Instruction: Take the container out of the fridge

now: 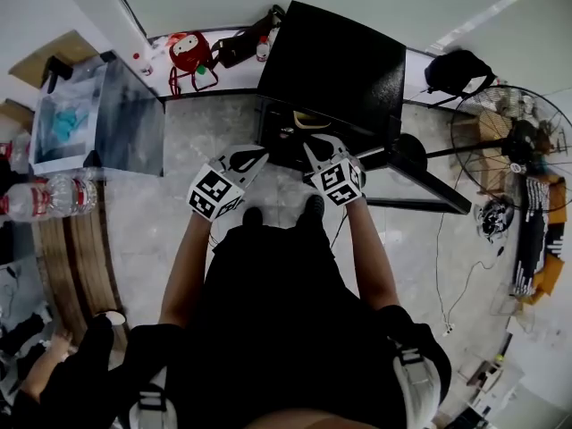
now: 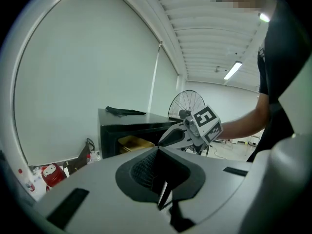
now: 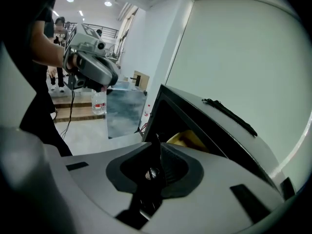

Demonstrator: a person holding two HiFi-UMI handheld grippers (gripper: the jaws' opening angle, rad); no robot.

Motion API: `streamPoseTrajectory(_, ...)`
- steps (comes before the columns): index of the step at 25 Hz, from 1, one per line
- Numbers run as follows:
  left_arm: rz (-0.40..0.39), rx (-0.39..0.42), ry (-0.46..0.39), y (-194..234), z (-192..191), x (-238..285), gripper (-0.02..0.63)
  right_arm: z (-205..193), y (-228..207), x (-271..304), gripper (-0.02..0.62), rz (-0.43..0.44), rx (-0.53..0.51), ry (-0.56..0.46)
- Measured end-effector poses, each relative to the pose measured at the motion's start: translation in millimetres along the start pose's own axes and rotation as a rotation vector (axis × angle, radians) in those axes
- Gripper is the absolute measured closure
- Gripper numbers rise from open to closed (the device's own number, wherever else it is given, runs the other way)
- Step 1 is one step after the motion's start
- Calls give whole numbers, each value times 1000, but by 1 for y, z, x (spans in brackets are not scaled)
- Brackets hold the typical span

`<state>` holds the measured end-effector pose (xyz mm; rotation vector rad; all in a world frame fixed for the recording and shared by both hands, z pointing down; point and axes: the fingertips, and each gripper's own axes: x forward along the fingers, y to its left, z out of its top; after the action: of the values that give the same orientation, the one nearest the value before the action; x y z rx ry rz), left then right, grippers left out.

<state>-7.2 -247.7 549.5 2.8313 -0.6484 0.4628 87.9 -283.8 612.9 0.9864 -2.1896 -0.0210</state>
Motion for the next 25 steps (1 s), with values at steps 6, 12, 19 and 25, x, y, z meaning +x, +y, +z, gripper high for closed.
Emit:
streamPoseTrajectory(6,33,-5,-1,5,1,-4,594,-7,-4,19,497,15,-41,41)
streamPoseTrajectory(12,66,-14,5,8,1,-12,594,-16,-12,39,479,14,-73,87)
streamPoseTrajectory(19,120,-37,17,18,-8,-28,594,-17,-11,57,485,52,-96,112)
streamPoseTrajectory(25,127,-29,21,18,-6,-28,594,-22,-16,67,486,44,-103,136)
